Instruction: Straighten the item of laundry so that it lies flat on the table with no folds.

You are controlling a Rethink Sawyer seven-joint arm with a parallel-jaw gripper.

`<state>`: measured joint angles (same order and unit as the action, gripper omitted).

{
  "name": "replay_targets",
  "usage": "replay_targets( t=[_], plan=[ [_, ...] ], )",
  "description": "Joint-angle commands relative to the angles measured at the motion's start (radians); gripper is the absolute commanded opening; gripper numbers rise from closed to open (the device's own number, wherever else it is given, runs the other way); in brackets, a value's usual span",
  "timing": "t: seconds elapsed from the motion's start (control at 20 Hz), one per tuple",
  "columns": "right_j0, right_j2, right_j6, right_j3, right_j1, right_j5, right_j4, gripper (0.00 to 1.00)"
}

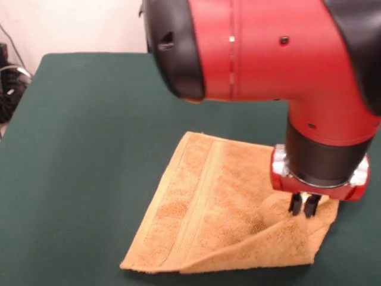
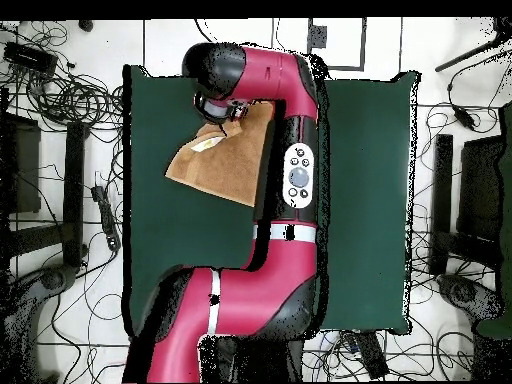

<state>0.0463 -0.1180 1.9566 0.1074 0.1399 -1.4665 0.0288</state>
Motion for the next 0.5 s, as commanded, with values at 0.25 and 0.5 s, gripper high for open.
replay_targets(
  t=[0.25, 0.5],
  plan=[
    [0.023, -0.149, 0.149, 0.041, 0.006, 0.026, 0.092, 1.00],
    [0.039, -0.193, 0.137, 0.032, -0.001, 0.015, 0.156, 1.00]
  ],
)
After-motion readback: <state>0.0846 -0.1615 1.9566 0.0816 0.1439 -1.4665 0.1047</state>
